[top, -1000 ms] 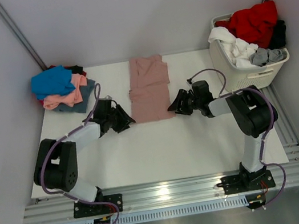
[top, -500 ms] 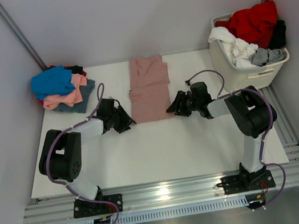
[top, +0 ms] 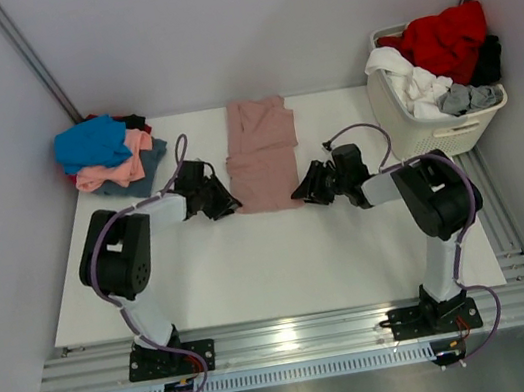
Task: Fold and stack the t-shirts
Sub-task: Grab one side of the 2/3 rectangular tshirt with both arms
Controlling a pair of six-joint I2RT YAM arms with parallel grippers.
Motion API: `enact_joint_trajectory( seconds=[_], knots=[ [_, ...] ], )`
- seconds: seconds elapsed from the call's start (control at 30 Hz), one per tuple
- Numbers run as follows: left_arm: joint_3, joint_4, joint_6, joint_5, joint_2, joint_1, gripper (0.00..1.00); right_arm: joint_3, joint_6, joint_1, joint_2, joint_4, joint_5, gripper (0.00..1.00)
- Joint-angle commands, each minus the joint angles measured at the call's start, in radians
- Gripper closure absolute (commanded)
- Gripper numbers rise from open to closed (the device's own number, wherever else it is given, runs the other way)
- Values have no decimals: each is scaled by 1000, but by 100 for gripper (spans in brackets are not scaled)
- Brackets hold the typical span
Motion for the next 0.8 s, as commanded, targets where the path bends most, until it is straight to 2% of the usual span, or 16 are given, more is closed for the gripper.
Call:
enact_joint_trajectory(
  seconds=[0.0, 0.1, 0.2, 0.23, 0.27, 0.43, 0.77],
  knots=[
    [38, 13, 2, 13, 27, -6, 64, 26, -13, 9, 30, -32, 8, 60],
    [41, 16, 3, 17, 38, -6, 68, 33, -12, 9, 42, -32, 7, 66],
    [43, 21, 10, 25, 35, -6, 78, 41, -7, 9, 53, -31, 2, 78],
    [40, 19, 10, 27, 34, -6, 91, 43, -7, 10, 56, -29, -1, 81],
    [37, 16, 10, 27, 26, -4, 99, 44, -6, 10, 59, -27, -1, 87],
    [8, -4, 8, 25, -17, -6, 100, 47, -20, 10, 40, -61, -1, 99],
    [-138, -136, 2, 10, -218, -35, 100, -67, -40, 13, -97, -100, -26, 100]
  ],
)
